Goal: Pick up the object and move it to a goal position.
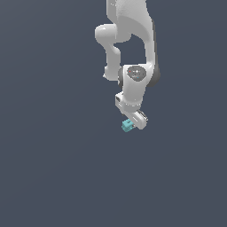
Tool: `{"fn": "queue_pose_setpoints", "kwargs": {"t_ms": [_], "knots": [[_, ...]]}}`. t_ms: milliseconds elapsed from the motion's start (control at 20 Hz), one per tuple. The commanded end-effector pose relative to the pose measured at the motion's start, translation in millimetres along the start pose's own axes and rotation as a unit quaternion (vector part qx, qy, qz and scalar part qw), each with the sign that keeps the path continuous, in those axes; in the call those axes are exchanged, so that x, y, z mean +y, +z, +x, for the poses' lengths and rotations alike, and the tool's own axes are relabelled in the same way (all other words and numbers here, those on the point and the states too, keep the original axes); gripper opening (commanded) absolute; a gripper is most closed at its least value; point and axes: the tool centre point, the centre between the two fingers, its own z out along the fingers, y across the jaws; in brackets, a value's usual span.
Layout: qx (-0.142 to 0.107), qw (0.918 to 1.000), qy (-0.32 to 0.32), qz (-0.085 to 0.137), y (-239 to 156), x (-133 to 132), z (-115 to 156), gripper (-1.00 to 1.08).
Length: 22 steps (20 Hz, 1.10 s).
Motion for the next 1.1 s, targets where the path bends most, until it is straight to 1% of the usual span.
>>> {"fn": "queue_pose_setpoints", "kwargs": {"t_ms": [0,300,650,1050], "knots": [[0.001,0.9999,0.017,0.0,2,1,-3,1.0],[0.002,0.9993,0.037,0.0,5,2,-8,1.0],[0.002,0.9993,0.038,0.0,8,2,-9,1.0],[0.002,0.9992,0.039,0.0,41,3,-9,1.0]]}}
